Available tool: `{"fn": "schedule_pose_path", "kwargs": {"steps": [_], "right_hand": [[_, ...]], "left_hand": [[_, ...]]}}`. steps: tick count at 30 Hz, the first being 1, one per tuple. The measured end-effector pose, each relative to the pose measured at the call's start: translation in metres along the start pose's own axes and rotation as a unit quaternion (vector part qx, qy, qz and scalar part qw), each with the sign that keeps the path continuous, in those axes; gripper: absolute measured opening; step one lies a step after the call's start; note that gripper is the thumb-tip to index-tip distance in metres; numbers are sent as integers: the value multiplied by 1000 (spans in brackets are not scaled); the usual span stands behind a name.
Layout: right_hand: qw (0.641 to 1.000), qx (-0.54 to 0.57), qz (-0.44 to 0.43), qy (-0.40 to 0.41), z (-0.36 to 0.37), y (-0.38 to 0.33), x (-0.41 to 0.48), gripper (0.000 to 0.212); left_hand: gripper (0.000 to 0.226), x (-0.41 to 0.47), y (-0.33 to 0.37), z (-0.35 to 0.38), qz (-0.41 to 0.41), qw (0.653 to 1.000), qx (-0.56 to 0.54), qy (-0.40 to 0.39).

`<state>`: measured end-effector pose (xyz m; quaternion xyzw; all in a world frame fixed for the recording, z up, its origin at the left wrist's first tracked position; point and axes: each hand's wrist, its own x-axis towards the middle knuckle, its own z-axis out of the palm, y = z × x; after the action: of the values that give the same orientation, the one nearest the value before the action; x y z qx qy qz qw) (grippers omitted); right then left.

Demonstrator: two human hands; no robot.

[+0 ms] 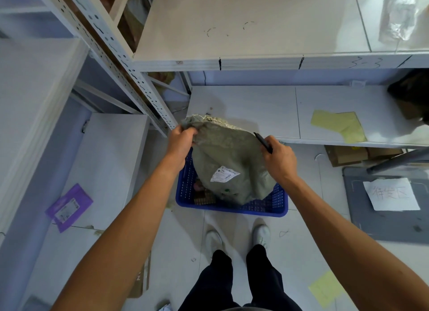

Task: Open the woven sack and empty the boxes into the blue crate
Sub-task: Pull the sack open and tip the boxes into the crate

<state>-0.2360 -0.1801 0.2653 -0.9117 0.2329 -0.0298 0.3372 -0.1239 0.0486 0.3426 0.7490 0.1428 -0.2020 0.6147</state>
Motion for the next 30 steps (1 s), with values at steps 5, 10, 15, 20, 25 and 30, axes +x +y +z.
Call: {"fn": "schedule_pose_path", "kwargs": {"steps": [5, 10, 15, 20, 25, 30], "right_hand": [[1000, 15, 18, -5, 0, -1, -2, 8], [996, 80, 24, 25, -10, -11, 0, 9], [993, 111, 26, 35, -14, -13, 8, 12], [993, 107, 38, 27, -16, -17, 15, 12], [988, 143, 34, 54, -22, -20, 19, 10], [987, 149, 25, 51, -26, -19, 15, 9]], "left_hand": [[24, -7, -2, 0, 34, 998, 50, -14], [18, -11, 4, -2, 56, 998, -20, -6], [19, -15, 13, 0, 60, 996, -62, -29], [19, -15, 25, 1, 65, 998, -14, -18], [14, -14, 45, 2, 102, 994, -12, -48], [20, -16, 52, -6, 119, 987, -50, -100]]}}
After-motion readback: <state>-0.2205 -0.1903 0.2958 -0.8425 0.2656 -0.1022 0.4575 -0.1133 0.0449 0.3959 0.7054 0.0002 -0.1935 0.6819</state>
